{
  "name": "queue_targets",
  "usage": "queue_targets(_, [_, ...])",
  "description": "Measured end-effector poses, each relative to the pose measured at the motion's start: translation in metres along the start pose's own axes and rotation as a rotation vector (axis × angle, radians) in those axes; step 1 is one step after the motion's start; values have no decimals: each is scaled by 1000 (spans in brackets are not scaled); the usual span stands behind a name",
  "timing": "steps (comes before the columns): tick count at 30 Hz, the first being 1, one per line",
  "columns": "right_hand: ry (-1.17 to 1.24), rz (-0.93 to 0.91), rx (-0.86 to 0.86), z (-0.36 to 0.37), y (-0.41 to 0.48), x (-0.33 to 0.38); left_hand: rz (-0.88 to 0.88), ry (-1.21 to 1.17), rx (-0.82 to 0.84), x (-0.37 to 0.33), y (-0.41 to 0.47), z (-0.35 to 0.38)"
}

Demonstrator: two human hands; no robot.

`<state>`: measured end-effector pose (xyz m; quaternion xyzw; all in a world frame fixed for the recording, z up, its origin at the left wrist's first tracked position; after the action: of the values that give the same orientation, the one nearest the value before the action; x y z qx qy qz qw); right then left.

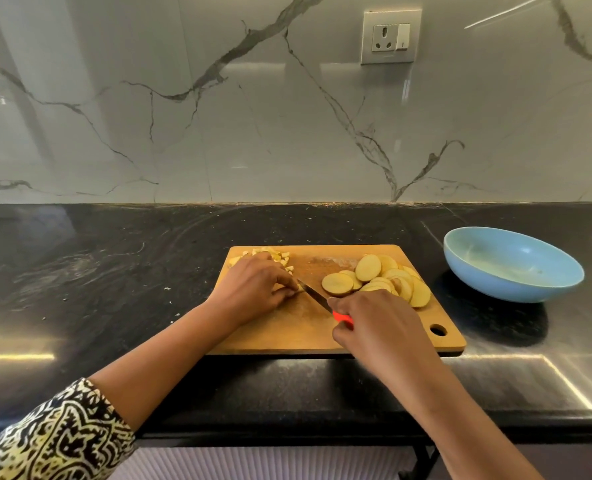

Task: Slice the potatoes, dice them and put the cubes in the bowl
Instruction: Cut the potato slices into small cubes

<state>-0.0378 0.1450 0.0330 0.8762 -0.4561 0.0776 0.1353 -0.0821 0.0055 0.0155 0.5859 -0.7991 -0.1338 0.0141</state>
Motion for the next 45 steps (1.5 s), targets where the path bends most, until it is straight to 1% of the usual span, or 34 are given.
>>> queue_targets(2, [-87,-43,-10,4,5,13,-7,-6,-9,-1,0,-2])
queue_targets(4, [-125,-56,-1,5,8,17,-19,-18,-28,-1,-2,-4])
queue_targets(7, [-58,-22,39,-3,3,4,-60,-42,-48,4,-5,-6])
queue_targets(11, [16,-19,-42,-19,-8,-4,-83,-81,-81,11,-6,-9])
queue_targets(15, [62,-5,3,-4,-4,1,-83,-86,-73,13,-6,-9])
queue_targets(17, [31,6,29,4,1,4,-76,-78,-79,12,-7,-10])
queue_targets(19, [-50,-17,25,11,6,16,-77,-71,-89,13,-6,-10])
queue_targets(21, [-82,-48,5,14,9,22,-82,-65,-100,14,-6,-10])
queue_targets(24, [45,-23,-27,9,1,4,-89,-7,-131,16,-8,-11])
queue_targets(26, [135,7,-94,2,-8,-12,-126,96,-153,20,-7,-13])
queue_targets(29, [147,53,-203,-7,-13,-29,-185,199,-236,28,-9,-24])
queue_targets(31, [154,75,-252,-11,-11,-37,-115,156,-281,23,-10,-27])
queue_targets(32, [167,87,-276,-13,-10,-42,-35,110,-256,14,-9,-23])
queue_targets(33, [179,96,-301,-15,-9,-46,59,82,-197,1,-7,-16])
queue_targets(35, [196,100,-332,-17,-8,-51,204,154,-72,-22,1,0])
queue_targets(36, [202,99,-338,-17,-8,-52,220,209,-32,-24,8,3])
queue_targets(38, [206,106,-344,-16,-9,-54,163,310,18,-13,23,3])
queue_targets(40, [220,126,-344,-15,-11,-58,93,383,8,6,30,-1])
queue_targets(42, [243,153,-348,-14,-13,-65,34,322,-56,23,28,-9])
queue_targets(44, [257,169,-346,-14,-15,-69,67,164,-141,27,21,-16])
queue_targets(45, [265,172,-347,-14,-15,-70,103,73,-137,25,18,-16])
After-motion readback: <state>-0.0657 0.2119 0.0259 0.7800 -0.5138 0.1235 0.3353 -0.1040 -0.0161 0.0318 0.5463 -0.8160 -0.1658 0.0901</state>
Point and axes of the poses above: each hand's wrist, its own y-axis towards the middle knuckle, its own z-axis out of the palm, x = y × z, the point moved 10 cm from there along y, towards the middle knuckle, and after that the axes turned 8 degrees about x, right-handed, at the moved point
